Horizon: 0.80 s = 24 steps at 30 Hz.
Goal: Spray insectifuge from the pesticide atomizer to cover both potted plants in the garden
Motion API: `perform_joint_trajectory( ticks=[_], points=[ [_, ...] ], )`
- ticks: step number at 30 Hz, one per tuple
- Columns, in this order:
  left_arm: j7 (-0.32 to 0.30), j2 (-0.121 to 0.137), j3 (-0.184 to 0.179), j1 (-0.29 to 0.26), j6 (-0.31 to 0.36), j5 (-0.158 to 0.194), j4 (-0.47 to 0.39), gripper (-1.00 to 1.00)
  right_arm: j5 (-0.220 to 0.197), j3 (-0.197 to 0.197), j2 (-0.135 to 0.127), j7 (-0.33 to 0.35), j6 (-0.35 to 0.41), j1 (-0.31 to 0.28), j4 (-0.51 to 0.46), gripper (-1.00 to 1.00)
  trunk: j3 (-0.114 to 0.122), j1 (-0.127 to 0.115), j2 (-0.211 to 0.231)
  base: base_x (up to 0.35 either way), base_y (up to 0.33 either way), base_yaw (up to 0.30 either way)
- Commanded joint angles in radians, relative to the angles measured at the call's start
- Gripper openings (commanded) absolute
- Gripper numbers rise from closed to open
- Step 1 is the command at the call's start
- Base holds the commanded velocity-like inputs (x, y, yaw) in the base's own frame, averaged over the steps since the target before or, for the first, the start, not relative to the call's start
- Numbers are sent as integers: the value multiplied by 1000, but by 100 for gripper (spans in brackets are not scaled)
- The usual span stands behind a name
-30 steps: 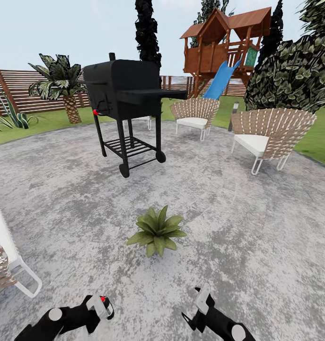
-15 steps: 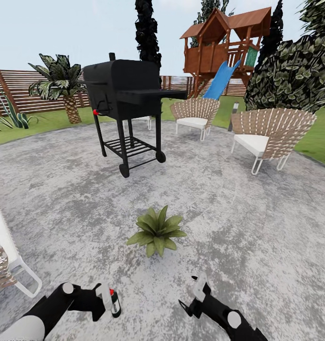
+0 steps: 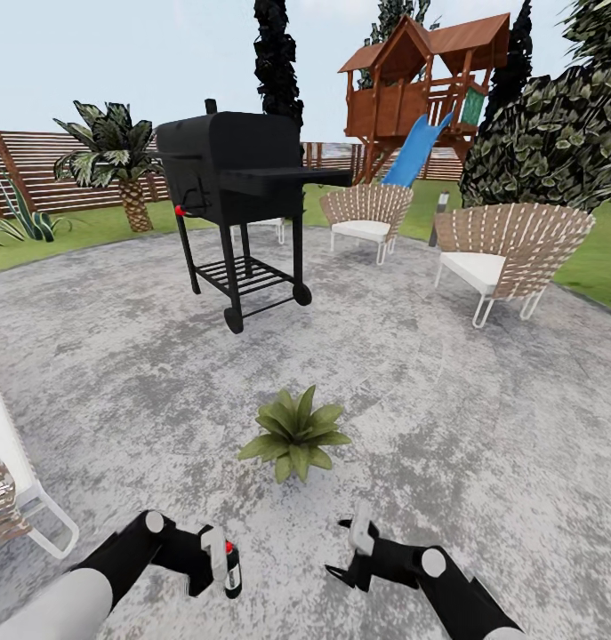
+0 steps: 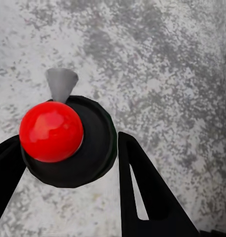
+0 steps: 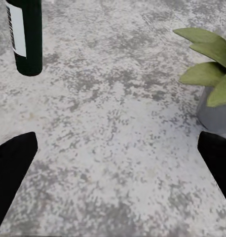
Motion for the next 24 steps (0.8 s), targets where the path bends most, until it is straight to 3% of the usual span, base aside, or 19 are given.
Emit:
perform_joint_trajectory(
  ticks=[1, 4, 11, 16, 24],
  points=[
    [-1, -9, -2, -1, -9, -27, -1, -100, 10, -2, 0, 15, -5, -1, -1, -100, -1, 0, 0, 0, 0, 0],
    [-2, -28, -2, -2, 0, -63, 0, -100, 9, -2, 4, 48, -5, -1, -2, -100, -1, 0, 0, 0, 0, 0],
    [-3, -62, -2, -2, 4, -82, 0, -100, 9, -1, 28, 106, -5, -1, -10, -100, -1, 0, 0, 0, 0, 0],
    [-4, -92, -1, -2, 5, -137, 0, -100, 8, 0, 40, 118, -5, -1, -32, -100, -1, 0, 0, 0, 0, 0],
    [-5, -124, -2, -2, 4, -153, 0, -100, 8, 0, 51, 149, -5, -1, -38, -100, -1, 0, 0, 0, 0, 0]
  ],
)
